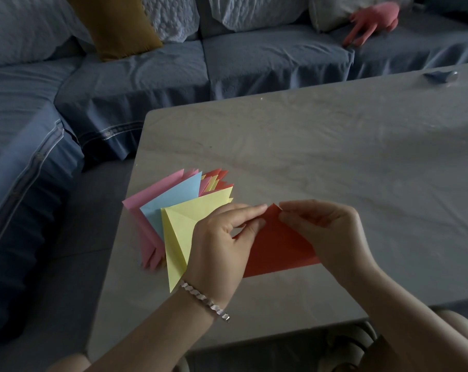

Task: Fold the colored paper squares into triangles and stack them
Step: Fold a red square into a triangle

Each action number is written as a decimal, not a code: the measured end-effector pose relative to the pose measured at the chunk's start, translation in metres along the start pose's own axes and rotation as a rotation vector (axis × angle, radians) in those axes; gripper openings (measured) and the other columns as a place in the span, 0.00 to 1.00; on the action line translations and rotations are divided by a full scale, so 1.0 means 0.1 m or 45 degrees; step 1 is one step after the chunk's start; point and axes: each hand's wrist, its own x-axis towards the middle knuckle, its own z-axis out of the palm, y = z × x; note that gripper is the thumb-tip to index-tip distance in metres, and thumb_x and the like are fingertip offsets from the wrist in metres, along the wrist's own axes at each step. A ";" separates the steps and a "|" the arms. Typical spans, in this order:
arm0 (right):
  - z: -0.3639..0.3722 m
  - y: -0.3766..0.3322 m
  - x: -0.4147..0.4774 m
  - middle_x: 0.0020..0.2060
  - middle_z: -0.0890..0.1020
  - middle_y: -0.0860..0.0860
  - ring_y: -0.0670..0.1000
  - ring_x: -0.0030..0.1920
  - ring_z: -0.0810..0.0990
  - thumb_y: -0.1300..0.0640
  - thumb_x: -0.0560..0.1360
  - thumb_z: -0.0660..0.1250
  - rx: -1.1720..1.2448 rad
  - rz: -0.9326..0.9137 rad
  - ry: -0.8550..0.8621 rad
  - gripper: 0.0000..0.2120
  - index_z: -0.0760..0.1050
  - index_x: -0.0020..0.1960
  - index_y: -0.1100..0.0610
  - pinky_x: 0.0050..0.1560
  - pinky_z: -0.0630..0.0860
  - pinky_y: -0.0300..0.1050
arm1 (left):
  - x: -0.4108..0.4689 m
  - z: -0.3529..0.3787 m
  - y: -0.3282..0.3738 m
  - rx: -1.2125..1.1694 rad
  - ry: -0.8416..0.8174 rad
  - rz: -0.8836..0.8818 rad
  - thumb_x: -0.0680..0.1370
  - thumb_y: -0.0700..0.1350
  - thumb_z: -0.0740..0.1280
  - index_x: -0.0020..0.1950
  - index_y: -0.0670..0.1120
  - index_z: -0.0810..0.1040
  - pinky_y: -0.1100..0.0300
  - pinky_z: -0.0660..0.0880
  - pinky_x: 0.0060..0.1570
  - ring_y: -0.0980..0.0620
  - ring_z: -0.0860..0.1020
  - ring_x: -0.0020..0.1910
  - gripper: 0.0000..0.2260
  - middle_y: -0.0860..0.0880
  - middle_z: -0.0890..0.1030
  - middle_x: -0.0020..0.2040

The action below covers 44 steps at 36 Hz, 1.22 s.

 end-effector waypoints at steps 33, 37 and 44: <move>-0.04 -0.02 0.00 0.32 0.84 0.42 0.40 0.35 0.81 0.65 0.66 0.73 -0.050 -0.018 -0.038 0.10 0.82 0.36 0.50 0.37 0.75 0.29 | 0.00 -0.02 0.02 0.046 -0.005 0.008 0.69 0.43 0.69 0.49 0.46 0.83 0.77 0.72 0.43 0.62 0.78 0.46 0.10 0.57 0.81 0.43; -0.04 0.00 0.00 0.35 0.84 0.42 0.42 0.38 0.82 0.63 0.67 0.73 -0.121 -0.054 -0.045 0.11 0.81 0.37 0.46 0.40 0.76 0.31 | -0.02 -0.01 0.02 0.065 -0.005 0.025 0.70 0.43 0.68 0.48 0.45 0.84 0.79 0.71 0.42 0.63 0.77 0.47 0.09 0.57 0.81 0.42; -0.04 0.06 0.03 0.37 0.83 0.39 0.40 0.39 0.81 0.61 0.68 0.73 -0.260 -0.078 -0.058 0.09 0.82 0.39 0.47 0.41 0.74 0.28 | -0.01 -0.01 0.03 0.079 -0.022 -0.037 0.70 0.43 0.70 0.45 0.47 0.84 0.76 0.73 0.38 0.61 0.79 0.42 0.05 0.59 0.80 0.37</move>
